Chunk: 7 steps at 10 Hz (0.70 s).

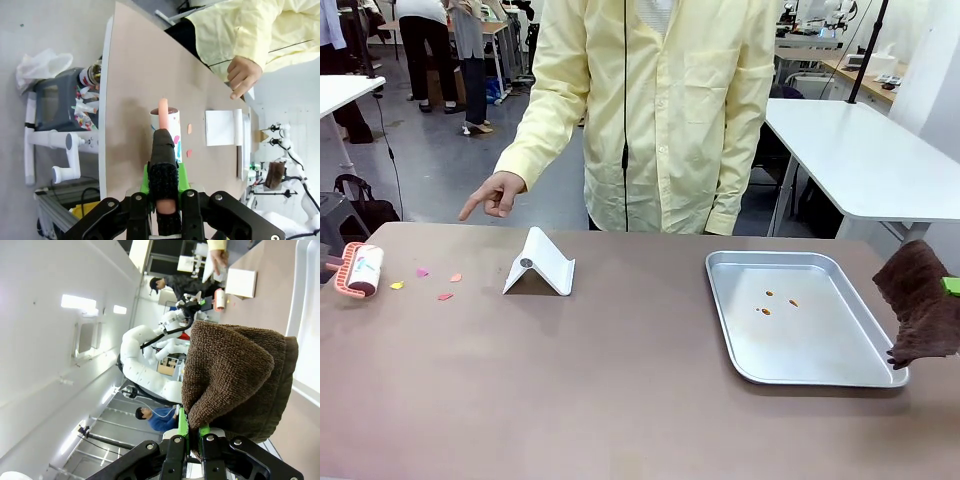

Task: Clean the surface of the table.
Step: If a person points to the right, clean the right side of the table with your right hand, and if they point to the left, clean the left side with your left hand.

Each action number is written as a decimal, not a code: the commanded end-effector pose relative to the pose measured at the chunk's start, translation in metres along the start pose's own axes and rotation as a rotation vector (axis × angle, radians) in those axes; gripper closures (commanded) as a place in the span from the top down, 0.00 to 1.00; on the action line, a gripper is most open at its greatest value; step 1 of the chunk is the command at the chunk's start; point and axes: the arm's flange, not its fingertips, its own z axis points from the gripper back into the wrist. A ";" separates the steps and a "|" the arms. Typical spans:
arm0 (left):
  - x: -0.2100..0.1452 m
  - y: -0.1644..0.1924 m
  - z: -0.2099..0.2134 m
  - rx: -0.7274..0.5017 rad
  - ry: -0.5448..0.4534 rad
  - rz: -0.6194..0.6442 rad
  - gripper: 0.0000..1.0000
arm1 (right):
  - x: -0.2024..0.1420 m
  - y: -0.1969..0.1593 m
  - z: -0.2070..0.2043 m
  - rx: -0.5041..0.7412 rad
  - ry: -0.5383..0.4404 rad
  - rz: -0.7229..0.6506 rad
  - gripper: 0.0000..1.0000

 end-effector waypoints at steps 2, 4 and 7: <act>0.006 -0.004 -0.002 0.028 0.064 -0.004 0.22 | 0.002 0.007 -0.001 0.009 -0.008 -0.018 0.00; 0.010 -0.005 -0.011 0.046 0.099 -0.010 0.22 | 0.002 0.007 -0.001 0.009 -0.008 -0.018 0.00; 0.022 -0.011 -0.038 0.076 0.156 -0.016 0.22 | 0.002 0.007 -0.001 0.009 -0.008 -0.018 0.00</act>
